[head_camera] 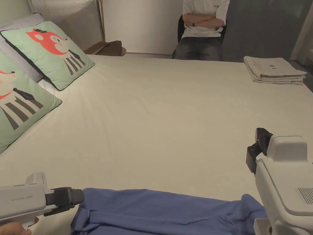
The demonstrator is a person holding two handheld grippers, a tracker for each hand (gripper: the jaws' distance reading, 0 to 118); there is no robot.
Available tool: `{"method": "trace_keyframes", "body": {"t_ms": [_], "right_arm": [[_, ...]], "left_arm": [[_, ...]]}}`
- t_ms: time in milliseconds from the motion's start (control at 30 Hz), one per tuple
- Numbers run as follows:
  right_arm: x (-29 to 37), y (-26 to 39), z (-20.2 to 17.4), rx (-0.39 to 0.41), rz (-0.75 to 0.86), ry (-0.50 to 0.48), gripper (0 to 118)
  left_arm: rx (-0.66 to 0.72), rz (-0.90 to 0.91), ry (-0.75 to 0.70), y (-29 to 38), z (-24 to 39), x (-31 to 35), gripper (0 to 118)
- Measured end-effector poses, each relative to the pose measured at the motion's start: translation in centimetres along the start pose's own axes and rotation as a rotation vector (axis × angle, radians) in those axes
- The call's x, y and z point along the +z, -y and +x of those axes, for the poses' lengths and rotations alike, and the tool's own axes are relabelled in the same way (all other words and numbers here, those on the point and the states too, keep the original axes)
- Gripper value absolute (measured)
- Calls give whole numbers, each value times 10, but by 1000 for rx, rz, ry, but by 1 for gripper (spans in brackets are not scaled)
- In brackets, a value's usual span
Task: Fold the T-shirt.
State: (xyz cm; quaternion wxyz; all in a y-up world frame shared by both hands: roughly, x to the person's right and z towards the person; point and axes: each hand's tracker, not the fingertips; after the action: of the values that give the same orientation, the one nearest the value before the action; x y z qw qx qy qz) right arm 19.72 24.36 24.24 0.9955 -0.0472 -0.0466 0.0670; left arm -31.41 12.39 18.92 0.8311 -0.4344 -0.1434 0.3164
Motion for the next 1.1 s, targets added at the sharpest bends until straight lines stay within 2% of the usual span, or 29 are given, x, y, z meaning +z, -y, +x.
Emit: {"method": "trace_keyframes", "body": {"t_ms": [33,67,100,133,233,333,400,500,733,767,833,867,1100], "right_arm": [[-2,2,-3,2,-7,-4,0],[-3,4,-5,4,-12,-8,0],[-4,5,-7,4,-16,-12,0],[-6,6,-9,5,-23,-15,0],[-7,10,-14,12,-35,-23,0],[-9,11,-16,18,-44,-28,0],[-10,10,-16,19,-45,-27,0],[-10,9,-14,16,-44,-19,0],[-9,9,-3,3,-51,-3,0],[-8,10,-2,-1,-54,0,0],[-7,11,1,-6,-58,3,0],[-6,11,3,-9,-58,6,0],[-4,9,14,-15,-54,21,0]], "left_arm": [[-18,2,-7,2,-6,-1,31],[-13,-1,-12,4,-13,-2,69],[-4,-12,-16,5,-19,-5,91],[12,-35,-21,7,-23,-8,103],[33,-37,13,12,-33,-13,106],[63,-46,27,15,-37,-23,104],[65,-53,30,16,-37,-29,92],[44,-39,27,16,-31,-33,67],[-16,-64,13,22,-11,-52,54],[-31,-63,-1,22,-9,-54,46],[-55,-58,-43,24,-5,-55,16],[-50,-67,-19,24,-4,-56,10],[-131,-24,-25,15,21,-24,7]]}}
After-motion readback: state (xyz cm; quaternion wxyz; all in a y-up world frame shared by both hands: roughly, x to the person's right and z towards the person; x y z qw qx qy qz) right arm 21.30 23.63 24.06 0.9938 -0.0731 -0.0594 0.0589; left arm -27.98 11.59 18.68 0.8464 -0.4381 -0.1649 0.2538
